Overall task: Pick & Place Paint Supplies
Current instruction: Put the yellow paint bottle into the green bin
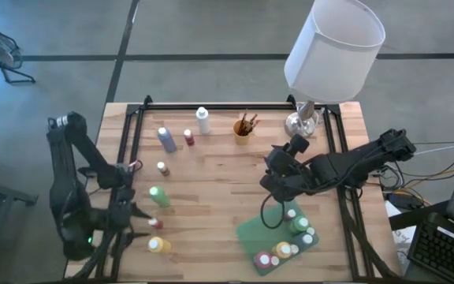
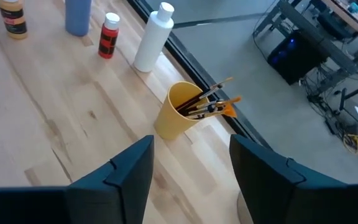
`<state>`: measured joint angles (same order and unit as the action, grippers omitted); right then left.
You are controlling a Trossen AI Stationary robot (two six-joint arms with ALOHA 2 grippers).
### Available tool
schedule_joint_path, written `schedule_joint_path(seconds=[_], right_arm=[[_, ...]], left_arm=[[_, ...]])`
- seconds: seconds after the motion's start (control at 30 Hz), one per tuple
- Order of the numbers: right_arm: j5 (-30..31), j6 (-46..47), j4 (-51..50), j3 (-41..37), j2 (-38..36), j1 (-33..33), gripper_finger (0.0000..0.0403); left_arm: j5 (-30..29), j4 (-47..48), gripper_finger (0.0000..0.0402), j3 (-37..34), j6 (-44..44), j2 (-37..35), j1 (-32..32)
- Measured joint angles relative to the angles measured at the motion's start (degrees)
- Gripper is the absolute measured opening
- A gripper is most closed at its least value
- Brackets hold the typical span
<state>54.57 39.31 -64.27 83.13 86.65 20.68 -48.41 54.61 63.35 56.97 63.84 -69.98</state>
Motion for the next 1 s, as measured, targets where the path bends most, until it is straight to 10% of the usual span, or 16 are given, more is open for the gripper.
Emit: schedule_joint_path(seconds=[0.33, 1.0], right_arm=[[-1.0, 1.2, 1.2, 0.0, 0.0, -1.3, 0.0221], [-1.1, 1.2, 2.3, 0.0, 0.0, -1.2, 0.0249]], left_arm=[[9.9, -0.1, 0.0202, 1.5, 4.8, 8.3, -2.8], [10.2, -0.1, 0.0202, 1.1, 12.5, 11.8, -1.3]])
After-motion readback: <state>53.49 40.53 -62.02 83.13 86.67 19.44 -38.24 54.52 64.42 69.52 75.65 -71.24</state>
